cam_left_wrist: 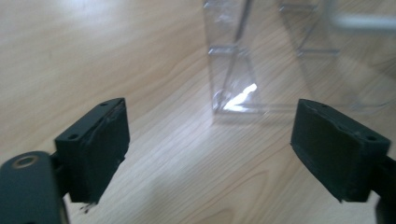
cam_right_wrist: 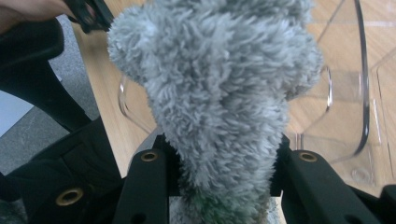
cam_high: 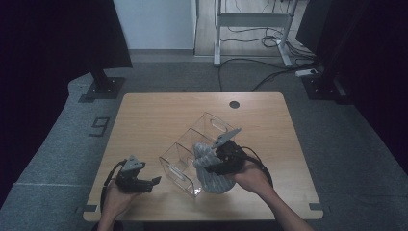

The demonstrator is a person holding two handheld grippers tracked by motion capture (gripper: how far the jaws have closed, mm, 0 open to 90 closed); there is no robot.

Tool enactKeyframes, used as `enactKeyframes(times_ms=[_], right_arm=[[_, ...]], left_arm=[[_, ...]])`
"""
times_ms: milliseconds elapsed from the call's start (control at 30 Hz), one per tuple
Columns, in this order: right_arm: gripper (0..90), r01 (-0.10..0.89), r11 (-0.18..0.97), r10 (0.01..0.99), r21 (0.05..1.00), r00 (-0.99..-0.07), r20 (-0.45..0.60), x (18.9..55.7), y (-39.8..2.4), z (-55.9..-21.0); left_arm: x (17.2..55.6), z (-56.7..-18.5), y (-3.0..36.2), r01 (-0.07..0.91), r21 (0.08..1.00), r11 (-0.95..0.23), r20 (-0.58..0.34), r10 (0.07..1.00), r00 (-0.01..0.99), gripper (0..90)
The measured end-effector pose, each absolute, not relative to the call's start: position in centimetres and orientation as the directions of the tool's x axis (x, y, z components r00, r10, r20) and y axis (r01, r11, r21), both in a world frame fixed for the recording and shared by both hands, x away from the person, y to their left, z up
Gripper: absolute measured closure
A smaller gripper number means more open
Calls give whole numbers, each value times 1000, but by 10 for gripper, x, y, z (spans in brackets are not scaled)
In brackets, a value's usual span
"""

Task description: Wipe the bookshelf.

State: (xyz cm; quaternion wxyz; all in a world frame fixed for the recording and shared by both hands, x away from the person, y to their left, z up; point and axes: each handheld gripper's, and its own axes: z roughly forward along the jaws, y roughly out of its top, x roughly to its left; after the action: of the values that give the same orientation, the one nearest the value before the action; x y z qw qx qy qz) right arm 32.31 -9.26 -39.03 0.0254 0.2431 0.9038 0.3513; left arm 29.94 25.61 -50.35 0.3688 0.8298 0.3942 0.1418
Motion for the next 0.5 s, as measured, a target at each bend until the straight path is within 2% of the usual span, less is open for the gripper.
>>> enactKeyframes(times_ms=[233,500], right_arm=[[629,402,645,430,649,-894,126,333,-70,-369],[629,388,654,412,649,-903,125,345,-43,-351]], left_arm=[[306,-522,261,573,673,-469,-12,767,641,0],[312,-537,270,604,638,-477,-24,772,636,0]])
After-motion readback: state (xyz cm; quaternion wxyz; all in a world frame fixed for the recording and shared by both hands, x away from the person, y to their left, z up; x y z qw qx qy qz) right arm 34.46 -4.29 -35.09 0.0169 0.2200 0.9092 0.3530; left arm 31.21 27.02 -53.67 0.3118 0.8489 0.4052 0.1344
